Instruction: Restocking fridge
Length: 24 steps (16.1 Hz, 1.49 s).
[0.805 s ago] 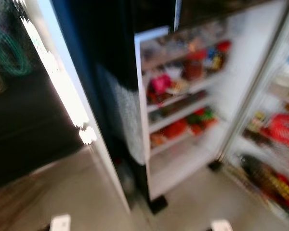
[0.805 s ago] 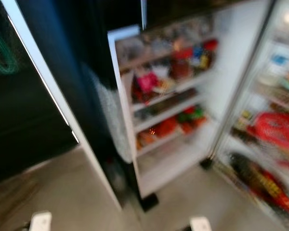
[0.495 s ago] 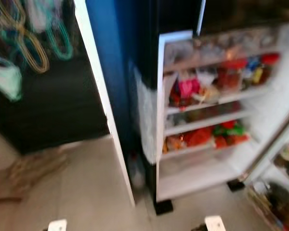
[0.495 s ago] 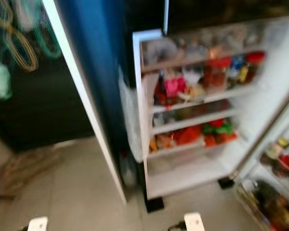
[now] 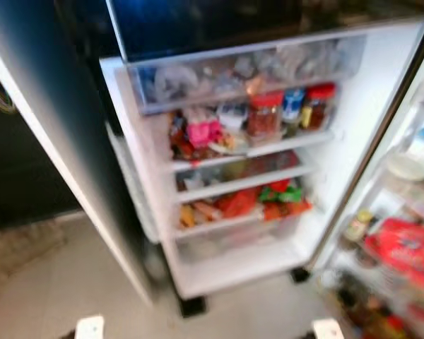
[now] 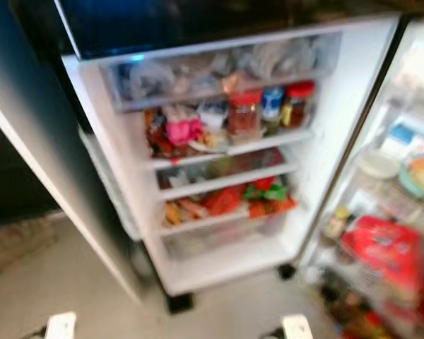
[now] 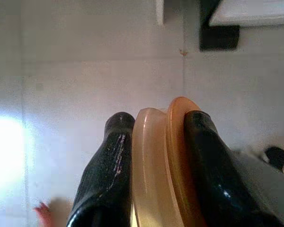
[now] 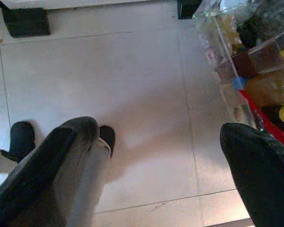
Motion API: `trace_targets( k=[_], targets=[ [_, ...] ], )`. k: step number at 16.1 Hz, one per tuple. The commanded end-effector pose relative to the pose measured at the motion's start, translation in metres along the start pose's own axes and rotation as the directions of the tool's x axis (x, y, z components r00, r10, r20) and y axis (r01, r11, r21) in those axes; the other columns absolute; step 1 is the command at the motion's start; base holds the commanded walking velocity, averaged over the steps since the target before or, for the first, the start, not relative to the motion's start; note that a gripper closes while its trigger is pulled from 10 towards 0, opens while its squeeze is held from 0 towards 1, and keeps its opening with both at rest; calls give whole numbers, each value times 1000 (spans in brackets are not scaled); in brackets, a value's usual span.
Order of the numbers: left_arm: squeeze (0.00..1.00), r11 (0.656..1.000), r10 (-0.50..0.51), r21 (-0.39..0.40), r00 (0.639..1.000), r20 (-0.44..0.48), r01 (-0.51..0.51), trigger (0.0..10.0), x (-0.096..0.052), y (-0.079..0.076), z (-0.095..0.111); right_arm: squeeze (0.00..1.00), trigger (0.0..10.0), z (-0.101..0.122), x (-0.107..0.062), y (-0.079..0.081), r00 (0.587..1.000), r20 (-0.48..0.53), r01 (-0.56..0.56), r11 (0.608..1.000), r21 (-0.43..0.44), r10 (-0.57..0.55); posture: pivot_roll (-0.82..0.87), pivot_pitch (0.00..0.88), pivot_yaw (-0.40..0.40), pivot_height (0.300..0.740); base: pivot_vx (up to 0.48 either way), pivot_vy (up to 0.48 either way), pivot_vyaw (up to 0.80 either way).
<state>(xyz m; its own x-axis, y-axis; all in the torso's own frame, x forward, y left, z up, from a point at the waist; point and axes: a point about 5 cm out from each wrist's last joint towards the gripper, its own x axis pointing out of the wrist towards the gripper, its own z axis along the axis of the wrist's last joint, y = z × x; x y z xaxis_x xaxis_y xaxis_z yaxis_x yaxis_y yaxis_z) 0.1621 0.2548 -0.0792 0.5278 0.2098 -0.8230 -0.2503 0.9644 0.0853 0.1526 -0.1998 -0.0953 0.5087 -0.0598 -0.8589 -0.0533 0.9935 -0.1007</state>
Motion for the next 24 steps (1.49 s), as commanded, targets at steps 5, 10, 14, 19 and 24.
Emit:
trace_targets(
  k=[5,10,14,19,24],
  targets=[
    [0,1000,0,26,1000,-2,0,10000,0,4,1,0,10000,-5,0,6,1000,-15,-10,999,30,10,-84,0,67,740,0,-368,0],
    [0,997,13,-75,998,65,-8,10000,-1,3,3,0,10000,-7,-1,6,999,-30,-9,999,38,10,-118,0,87,740,0,-55,0],
    [0,979,62,-204,943,328,6,10000,-2,7,56,0,10000,-6,-1,5,999,-20,-25,999,34,26,-94,0,75,740,0,0,0],
    [0,905,-40,-308,779,626,294,10000,-18,-12,119,0,10000,-6,-1,6,999,-23,-32,999,38,33,-81,0,78,740,0,0,0],
    [0,689,-305,-252,588,749,679,10000,-54,-82,152,0,10000,-6,-1,5,999,-30,-27,998,49,29,-67,0,75,740,0,0,0]
  ],
)
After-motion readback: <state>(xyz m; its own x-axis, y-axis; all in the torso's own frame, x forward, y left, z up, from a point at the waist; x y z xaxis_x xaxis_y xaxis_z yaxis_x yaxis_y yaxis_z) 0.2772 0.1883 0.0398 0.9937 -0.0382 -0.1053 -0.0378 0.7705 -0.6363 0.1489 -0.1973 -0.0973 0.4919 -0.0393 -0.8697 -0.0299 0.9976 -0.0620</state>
